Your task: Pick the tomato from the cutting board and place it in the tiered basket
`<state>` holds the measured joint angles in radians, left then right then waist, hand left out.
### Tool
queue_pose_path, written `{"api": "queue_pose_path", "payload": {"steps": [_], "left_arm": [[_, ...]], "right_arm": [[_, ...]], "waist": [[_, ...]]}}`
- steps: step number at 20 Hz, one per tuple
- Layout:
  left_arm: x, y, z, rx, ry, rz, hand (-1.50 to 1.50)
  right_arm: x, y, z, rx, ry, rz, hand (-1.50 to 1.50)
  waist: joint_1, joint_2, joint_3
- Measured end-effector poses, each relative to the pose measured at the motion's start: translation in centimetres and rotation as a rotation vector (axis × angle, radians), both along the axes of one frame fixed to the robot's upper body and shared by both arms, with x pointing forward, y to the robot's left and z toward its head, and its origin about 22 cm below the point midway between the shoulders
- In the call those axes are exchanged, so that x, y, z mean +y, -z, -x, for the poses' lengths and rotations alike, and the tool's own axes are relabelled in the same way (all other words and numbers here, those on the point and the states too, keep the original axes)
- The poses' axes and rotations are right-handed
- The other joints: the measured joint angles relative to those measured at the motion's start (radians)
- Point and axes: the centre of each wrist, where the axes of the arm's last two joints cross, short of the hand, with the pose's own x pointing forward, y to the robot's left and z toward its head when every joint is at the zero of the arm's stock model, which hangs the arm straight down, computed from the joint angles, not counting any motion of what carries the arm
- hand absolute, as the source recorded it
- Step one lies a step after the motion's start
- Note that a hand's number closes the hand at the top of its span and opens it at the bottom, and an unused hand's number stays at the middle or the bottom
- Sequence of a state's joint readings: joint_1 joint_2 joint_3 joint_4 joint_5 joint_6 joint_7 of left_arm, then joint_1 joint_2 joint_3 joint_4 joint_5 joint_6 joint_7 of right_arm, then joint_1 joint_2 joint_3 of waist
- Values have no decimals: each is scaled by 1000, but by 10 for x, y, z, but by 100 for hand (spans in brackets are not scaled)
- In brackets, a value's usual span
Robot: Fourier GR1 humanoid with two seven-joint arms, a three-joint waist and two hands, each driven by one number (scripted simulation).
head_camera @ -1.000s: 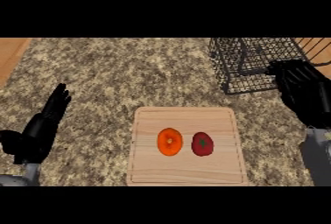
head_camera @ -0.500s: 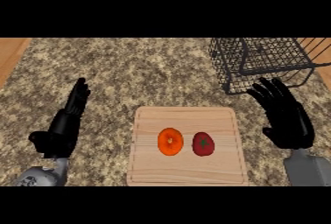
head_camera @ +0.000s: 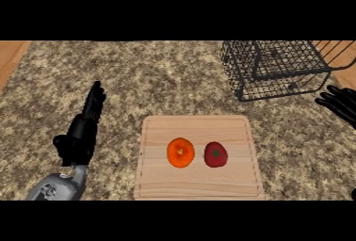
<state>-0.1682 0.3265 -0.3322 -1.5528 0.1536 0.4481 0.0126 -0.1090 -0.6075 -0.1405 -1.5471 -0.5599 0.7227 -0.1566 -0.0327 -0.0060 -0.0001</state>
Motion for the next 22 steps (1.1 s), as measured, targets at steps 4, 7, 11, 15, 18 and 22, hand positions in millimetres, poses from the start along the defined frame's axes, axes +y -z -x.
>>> {"api": "queue_pose_path", "payload": {"steps": [4,7,11,15,18,22], "left_arm": [[-2,2,1,3,-3,-6,0],[-5,3,2,5,1,-8,0],[-9,1,-1,2,3,-9,0],[-10,6,-1,3,9,-9,0],[-14,4,-4,-2,11,-11,0],[-13,4,-4,-7,17,-7,0]], "right_arm": [[9,-55,4,-132,-22,329,-150],[31,-82,11,-211,-24,542,-150],[71,-96,28,-256,-14,733,-150],[109,-101,49,-256,-12,846,-150],[130,-102,58,-248,-12,893,-150],[152,-104,59,-242,-16,940,-150]], "waist": [[4,-4,-1],[9,-4,-2],[17,-1,-2],[24,2,-2],[29,3,-2],[35,5,-1]]}}
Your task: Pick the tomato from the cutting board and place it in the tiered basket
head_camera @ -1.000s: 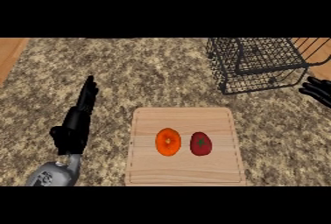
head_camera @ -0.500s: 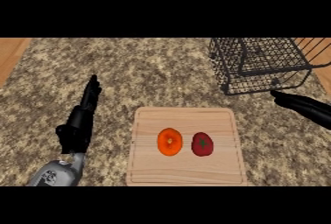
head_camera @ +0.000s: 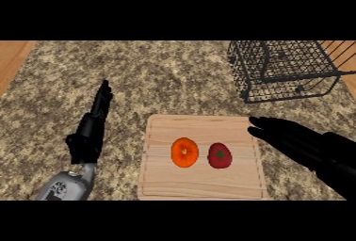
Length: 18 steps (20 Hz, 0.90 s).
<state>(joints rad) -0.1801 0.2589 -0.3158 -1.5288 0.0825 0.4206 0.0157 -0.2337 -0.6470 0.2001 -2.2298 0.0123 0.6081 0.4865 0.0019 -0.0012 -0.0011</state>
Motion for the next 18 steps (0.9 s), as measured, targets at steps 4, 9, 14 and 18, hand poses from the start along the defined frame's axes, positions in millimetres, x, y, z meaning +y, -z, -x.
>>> {"api": "queue_pose_path", "payload": {"steps": [4,9,14,18], "left_arm": [[5,-1,-3,3,1,-9,0],[6,1,-7,3,4,-4,0],[2,-1,-1,1,4,-4,0],[0,-6,-1,1,0,-1,0]], "right_arm": [[12,1,5,28,3,62,-150],[27,11,4,64,26,145,-150],[29,21,2,70,47,203,-150],[23,24,7,51,59,247,-150]], "waist": [[-1,0,0],[0,1,1],[0,1,1],[-2,0,1]]}}
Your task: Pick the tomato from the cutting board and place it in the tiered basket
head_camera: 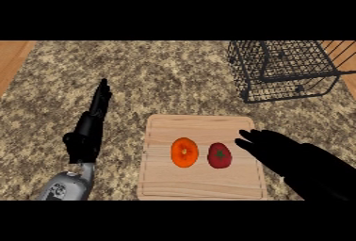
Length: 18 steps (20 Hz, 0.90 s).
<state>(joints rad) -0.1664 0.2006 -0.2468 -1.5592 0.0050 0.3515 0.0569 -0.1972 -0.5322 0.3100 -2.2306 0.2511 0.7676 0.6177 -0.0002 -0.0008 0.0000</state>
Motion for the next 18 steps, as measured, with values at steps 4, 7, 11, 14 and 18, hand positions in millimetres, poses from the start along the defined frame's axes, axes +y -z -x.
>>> {"api": "queue_pose_path", "payload": {"steps": [4,7,11,14,18], "left_arm": [[-1,4,-3,-2,1,1,0],[4,2,-1,0,0,4,0],[2,2,-1,-10,2,0,0],[4,5,6,0,0,-1,0],[3,6,3,7,6,0,0]], "right_arm": [[4,10,4,-20,8,44,-150],[6,11,1,-29,-5,64,-150],[11,13,-3,-69,-55,90,-150],[13,21,-4,-104,-78,111,-150],[12,33,-13,-133,-48,127,-150]], "waist": [[-1,0,0],[1,0,0],[2,1,0],[3,0,0],[2,1,0]]}}
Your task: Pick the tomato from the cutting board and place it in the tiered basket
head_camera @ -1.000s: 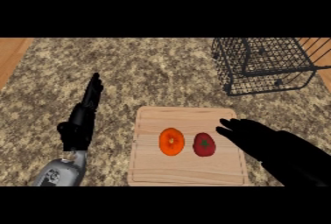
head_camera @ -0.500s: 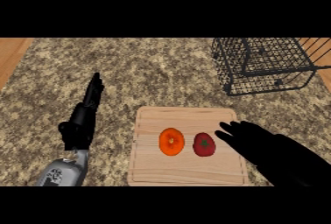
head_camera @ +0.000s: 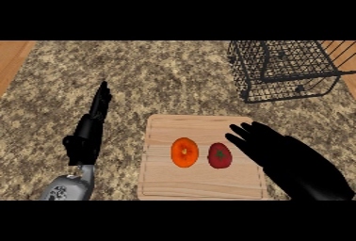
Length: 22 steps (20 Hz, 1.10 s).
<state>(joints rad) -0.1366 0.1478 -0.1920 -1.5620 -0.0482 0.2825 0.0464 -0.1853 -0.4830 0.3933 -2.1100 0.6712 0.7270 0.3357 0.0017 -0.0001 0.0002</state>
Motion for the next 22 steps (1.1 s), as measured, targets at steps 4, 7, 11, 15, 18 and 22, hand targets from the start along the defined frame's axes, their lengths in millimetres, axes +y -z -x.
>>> {"api": "queue_pose_path", "payload": {"steps": [4,7,11,15,18,22], "left_arm": [[-1,0,-3,-13,-10,-4,0],[-8,-2,-6,-5,-6,3,0],[-5,2,-2,-6,-4,6,0],[-3,-2,-8,-4,-8,4,0],[-5,-1,-4,-2,-6,1,0],[-3,-2,-8,-1,-10,4,0]], "right_arm": [[-2,10,-9,-14,54,8,-150],[-7,20,-13,-3,68,7,-150],[-4,30,-20,33,78,7,-150],[-2,43,-24,56,64,-7,-150],[-6,44,-29,57,50,-23,-150],[-3,53,-31,66,33,-33,-150]], "waist": [[-1,0,0],[-2,0,0],[-1,0,0],[-1,0,0],[-1,0,0],[-1,0,0]]}}
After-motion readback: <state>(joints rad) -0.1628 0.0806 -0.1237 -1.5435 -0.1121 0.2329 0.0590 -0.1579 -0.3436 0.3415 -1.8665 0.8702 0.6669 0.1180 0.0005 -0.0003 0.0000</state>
